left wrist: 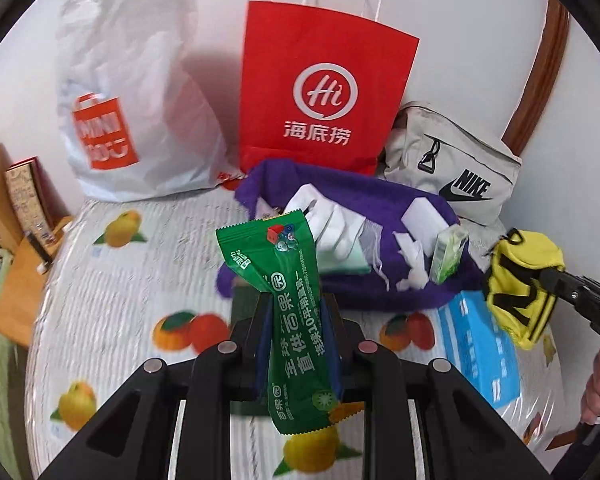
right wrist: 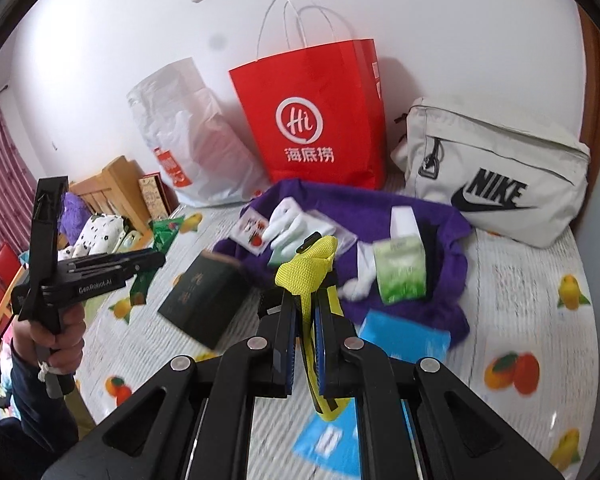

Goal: Organize soft objects
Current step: 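Carry the yellow pouch and green packet toward the purple towel, then lower the pouch and packet onto the towel and open both grippers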

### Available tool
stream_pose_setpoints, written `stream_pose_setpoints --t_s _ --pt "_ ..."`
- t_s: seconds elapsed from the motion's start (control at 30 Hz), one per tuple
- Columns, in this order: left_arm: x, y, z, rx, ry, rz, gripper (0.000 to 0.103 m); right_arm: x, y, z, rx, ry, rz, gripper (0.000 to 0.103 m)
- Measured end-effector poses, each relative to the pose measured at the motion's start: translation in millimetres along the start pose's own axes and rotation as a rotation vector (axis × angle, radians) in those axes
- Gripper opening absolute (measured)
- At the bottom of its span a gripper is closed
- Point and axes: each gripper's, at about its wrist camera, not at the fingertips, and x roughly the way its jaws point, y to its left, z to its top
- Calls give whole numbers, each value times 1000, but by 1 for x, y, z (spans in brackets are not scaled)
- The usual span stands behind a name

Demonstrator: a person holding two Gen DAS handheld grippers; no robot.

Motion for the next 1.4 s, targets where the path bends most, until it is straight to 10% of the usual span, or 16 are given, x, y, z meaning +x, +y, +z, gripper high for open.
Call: stream_pose_setpoints --t_s 1.17,1.33,1.4 --pt "174 -10 76 -4 216 -47 28 176 -44 69 63 183 -41 12" --pt "178 -15 77 10 216 -37 36 186 -37 69 33 218 -36 19" --pt "177 -18 78 14 211 -32 50 187 -36 68 29 229 -30 38"
